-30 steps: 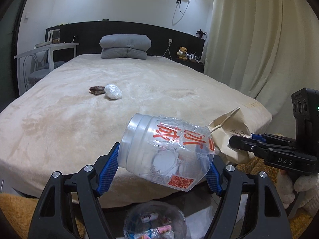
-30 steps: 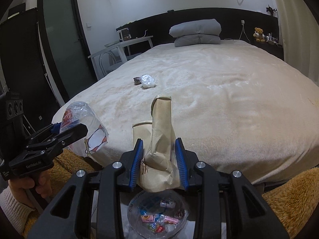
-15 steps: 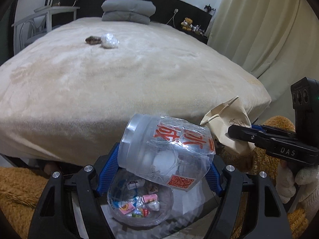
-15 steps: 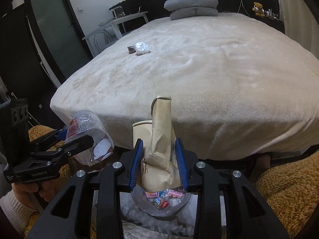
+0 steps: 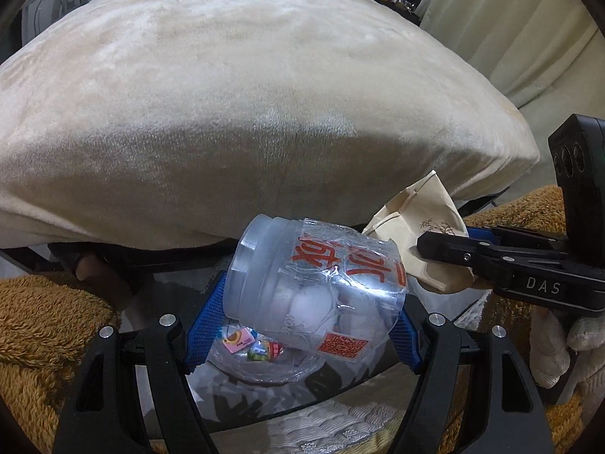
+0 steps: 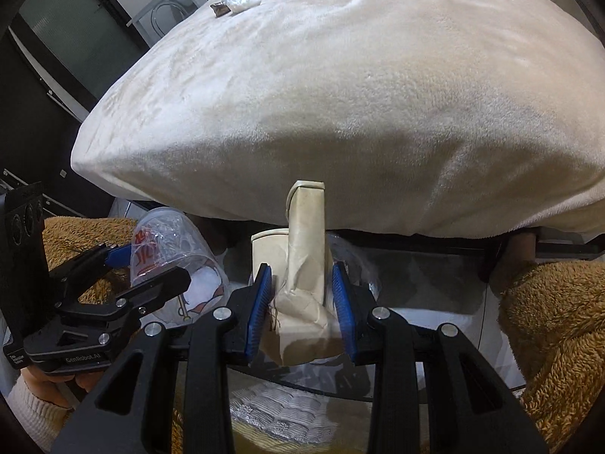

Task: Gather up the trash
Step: 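Carry the plastic cup and paper bag with both tools down to the trash bag, then open both tools to drop the cup and paper bag into the bag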

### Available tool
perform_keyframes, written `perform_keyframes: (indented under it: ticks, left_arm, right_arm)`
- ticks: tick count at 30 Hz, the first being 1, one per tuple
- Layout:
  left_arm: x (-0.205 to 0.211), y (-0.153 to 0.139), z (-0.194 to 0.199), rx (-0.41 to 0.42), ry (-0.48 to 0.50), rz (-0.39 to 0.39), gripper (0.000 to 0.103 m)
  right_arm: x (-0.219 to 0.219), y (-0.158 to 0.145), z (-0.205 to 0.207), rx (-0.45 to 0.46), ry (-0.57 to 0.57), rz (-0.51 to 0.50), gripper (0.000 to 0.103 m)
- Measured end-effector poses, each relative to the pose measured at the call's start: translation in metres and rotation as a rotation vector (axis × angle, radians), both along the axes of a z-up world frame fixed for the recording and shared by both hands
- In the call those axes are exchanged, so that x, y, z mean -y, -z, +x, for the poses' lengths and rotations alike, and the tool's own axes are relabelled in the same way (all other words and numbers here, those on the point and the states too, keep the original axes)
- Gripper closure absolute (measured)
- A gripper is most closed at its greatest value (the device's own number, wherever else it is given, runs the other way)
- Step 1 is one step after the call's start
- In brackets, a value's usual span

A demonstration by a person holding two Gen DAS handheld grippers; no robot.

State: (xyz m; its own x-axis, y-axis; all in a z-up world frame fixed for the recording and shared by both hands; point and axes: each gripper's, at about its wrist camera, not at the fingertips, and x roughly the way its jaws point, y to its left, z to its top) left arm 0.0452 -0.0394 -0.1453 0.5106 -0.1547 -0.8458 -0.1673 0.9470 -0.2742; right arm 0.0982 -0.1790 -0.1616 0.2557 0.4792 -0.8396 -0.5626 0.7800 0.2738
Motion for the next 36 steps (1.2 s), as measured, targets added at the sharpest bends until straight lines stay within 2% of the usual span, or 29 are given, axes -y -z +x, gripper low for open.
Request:
perform_keyframes:
  ticks: [8,13,16,25,26,36]
  left_arm:
    - [-0.012,0.038,0.014,-0.156,-0.012,-0.063,0.029]
    - [-0.015,0.059,0.021,-0.259,-0.046,-0.076,0.029]
    - [-0.017,0.069,0.026,-0.306,-0.064,-0.066,0.029]
    - [-0.021,0.084,0.027,-0.368,-0.073,-0.086,0.029]
    - [-0.022,0.083,0.026,-0.372,-0.075,-0.086,0.029]
    - [-0.026,0.081,0.027,-0.381,-0.074,-0.102,0.028]
  right_arm:
    - [-0.015,0.026,0.012,-0.113,0.022,-0.054,0.069]
    - [-0.029,0.042,0.015,-0.164,0.033,-0.123,0.069]
    - [-0.035,0.052,0.017,-0.220,0.038,-0.129,0.069]
    - [-0.045,0.074,0.026,-0.313,0.057,-0.168,0.068]
    - [-0.044,0.076,0.027,-0.346,0.049,-0.183,0.068]
    - [-0.036,0.075,0.036,-0.374,0.108,-0.155,0.067]
